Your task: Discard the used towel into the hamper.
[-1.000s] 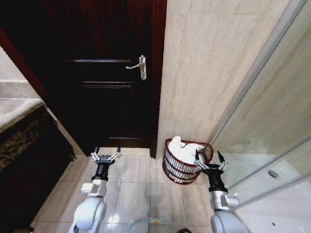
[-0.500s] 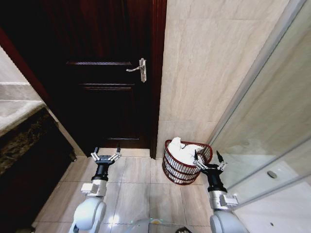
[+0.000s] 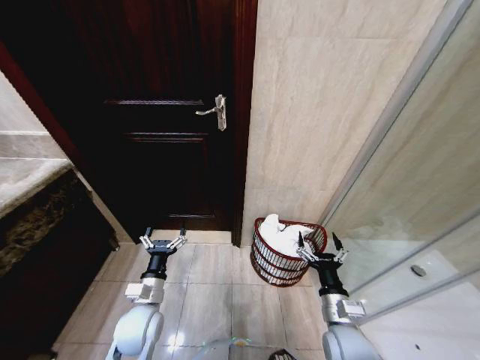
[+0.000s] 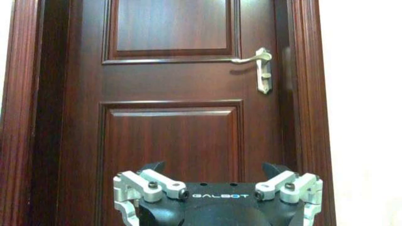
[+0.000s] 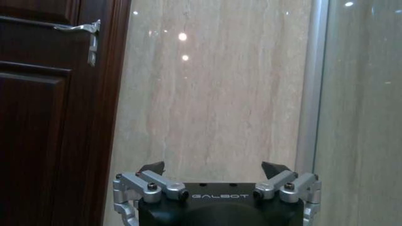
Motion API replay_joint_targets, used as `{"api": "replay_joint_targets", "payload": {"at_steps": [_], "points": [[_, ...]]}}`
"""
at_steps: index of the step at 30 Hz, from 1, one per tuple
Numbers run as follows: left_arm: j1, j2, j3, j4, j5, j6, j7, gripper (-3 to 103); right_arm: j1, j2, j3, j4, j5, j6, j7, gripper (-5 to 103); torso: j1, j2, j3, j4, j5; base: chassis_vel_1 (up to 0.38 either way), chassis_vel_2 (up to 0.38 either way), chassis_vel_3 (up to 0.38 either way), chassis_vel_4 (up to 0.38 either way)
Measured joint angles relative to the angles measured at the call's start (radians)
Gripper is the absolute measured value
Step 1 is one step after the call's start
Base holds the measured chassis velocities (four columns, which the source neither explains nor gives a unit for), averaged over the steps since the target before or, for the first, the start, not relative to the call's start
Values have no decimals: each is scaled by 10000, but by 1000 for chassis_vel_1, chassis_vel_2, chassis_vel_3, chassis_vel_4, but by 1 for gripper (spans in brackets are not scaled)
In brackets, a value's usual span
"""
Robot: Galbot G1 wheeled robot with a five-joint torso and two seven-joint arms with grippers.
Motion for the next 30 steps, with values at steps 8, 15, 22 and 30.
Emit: {"api": "replay_joint_targets", "payload": {"at_steps": [8,15,22,30], "points": [[-10,10,-4,0,-30,-5,1,100,75,0,-67,-18,-43,-13,24,100,93,230,131,1,0,43,44,-33,-36],[-1,-9,8,71,27,-15,4,100,253,0,-173,-147,219,148,182,100,212,508,293,1,0,40,57,-35,-51],[-11,1,-3,103,25,-39,6,100,244,-2,-182,-147,250,123,182,100,316,748,429,0,0,33,21,43,52],[-30,6,-14,183,47,-182,5,100,236,-2,-189,-172,242,129,187,100,403,949,539,1,0,30,29,36,32]]}}
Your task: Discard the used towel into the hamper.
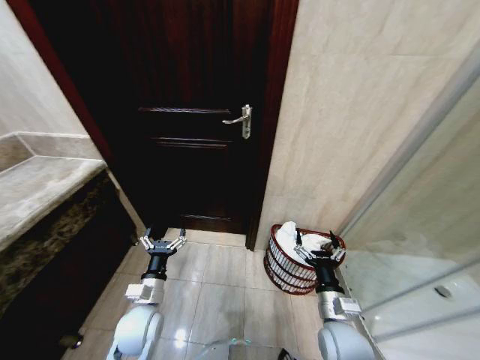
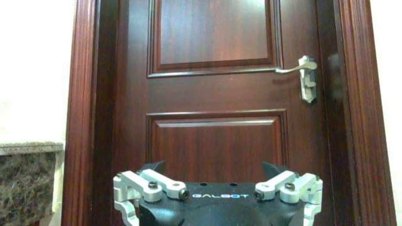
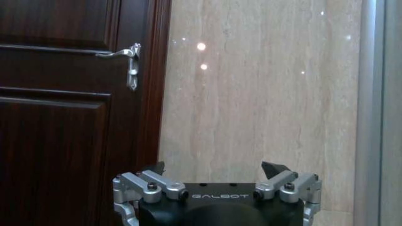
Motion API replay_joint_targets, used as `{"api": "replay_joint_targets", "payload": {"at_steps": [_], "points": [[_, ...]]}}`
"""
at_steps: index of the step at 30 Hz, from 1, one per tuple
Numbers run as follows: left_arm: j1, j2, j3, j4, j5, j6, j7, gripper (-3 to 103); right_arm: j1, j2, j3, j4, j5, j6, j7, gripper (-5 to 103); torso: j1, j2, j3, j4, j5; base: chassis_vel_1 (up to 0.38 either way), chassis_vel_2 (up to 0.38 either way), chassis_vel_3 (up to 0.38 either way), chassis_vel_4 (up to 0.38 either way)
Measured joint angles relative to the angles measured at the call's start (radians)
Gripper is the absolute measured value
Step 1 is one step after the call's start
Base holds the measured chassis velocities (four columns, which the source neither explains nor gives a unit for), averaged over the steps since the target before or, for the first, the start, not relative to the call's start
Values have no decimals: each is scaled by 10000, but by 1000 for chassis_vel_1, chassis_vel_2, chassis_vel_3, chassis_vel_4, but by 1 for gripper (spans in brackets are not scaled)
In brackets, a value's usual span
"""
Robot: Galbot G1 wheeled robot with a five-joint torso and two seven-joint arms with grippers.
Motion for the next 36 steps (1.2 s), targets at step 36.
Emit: {"api": "replay_joint_targets", "payload": {"at_steps": [36], "points": [[-13,-9,20,-54,194,66,88,100,-203,1,155,-5,192,228,48,100,602,1409,804,-1,0,0,0,0,0]]}}
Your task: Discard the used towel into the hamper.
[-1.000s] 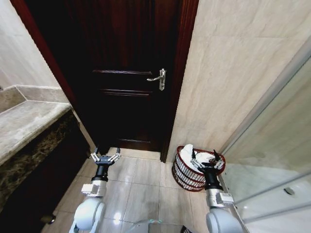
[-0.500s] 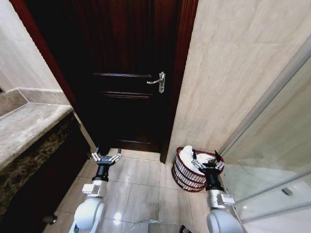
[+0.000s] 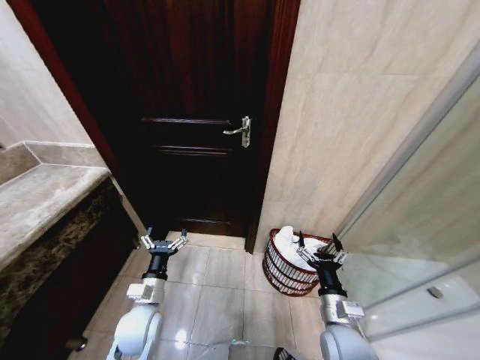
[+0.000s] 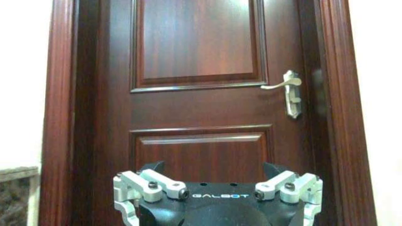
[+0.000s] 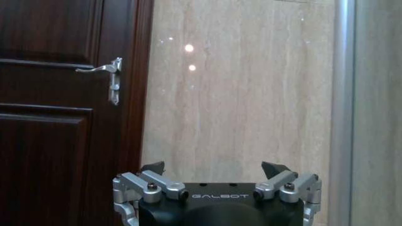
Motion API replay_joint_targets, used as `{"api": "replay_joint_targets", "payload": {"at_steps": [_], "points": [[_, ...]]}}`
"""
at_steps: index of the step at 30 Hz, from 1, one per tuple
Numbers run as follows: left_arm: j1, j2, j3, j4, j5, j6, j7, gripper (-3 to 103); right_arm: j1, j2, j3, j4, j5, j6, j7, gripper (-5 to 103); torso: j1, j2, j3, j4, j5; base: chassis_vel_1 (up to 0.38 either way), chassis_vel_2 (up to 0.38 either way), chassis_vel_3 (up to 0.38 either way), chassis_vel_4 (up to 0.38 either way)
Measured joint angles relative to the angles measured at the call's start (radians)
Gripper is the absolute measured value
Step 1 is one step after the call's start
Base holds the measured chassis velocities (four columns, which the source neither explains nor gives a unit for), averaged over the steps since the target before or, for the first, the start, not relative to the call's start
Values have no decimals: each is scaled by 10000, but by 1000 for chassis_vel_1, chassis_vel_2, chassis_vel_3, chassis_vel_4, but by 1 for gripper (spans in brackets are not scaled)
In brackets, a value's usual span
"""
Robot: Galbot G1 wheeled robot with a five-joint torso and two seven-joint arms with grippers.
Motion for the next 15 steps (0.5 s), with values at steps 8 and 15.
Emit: {"api": "replay_joint_targets", "payload": {"at_steps": [8,15], "points": [[22,-19,6,-30,-43,-3,-26,100,-32,-3,23,-14,24,39,2,100,124,269,145,-1,0,-20,-12,-13,-10],[42,-62,61,-66,26,15,-94,100,-57,-16,21,-9,25,41,0,100,262,583,318,0,-1,0,0,0,0]]}}
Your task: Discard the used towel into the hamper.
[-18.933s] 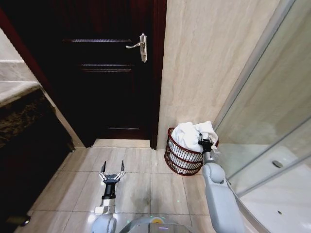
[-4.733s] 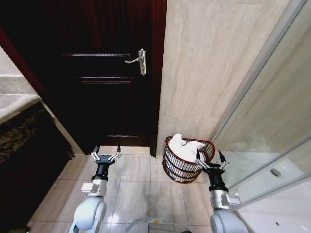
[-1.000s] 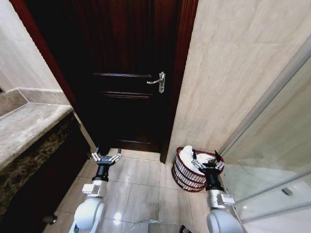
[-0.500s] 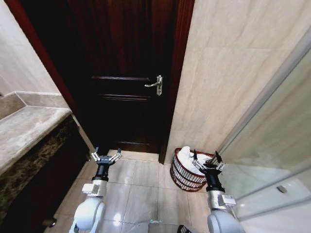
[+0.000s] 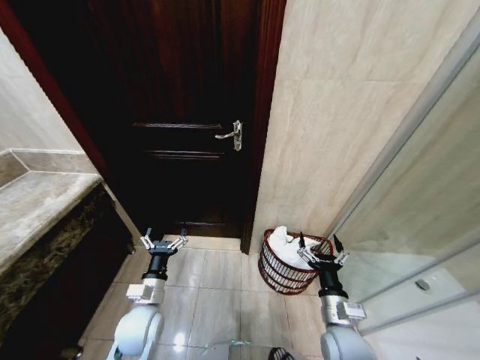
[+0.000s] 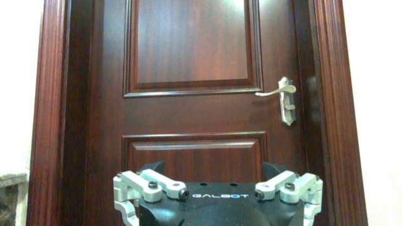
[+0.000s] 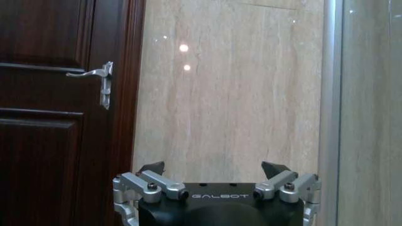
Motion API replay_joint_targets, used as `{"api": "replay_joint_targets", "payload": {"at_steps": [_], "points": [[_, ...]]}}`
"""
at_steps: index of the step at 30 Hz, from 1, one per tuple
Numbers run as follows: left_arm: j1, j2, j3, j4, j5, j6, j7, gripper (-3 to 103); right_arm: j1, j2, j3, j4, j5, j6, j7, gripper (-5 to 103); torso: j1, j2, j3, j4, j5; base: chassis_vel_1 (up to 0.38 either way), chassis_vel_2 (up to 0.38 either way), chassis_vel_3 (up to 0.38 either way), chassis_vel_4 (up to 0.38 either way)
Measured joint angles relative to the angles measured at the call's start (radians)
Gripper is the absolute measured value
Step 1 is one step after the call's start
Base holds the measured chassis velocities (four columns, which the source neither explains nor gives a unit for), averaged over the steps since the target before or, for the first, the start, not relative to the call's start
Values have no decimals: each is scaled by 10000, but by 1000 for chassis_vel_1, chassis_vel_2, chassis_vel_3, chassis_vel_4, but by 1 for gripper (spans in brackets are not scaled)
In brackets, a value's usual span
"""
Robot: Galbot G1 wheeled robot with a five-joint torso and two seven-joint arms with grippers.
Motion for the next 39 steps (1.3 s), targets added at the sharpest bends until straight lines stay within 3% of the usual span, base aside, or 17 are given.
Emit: {"api": "replay_joint_targets", "payload": {"at_steps": [39], "points": [[11,-12,-2,-79,-10,60,-6,100,17,-121,30,135,52,-94,1,100,817,1841,1022,1,0,0,0,0,0]]}}
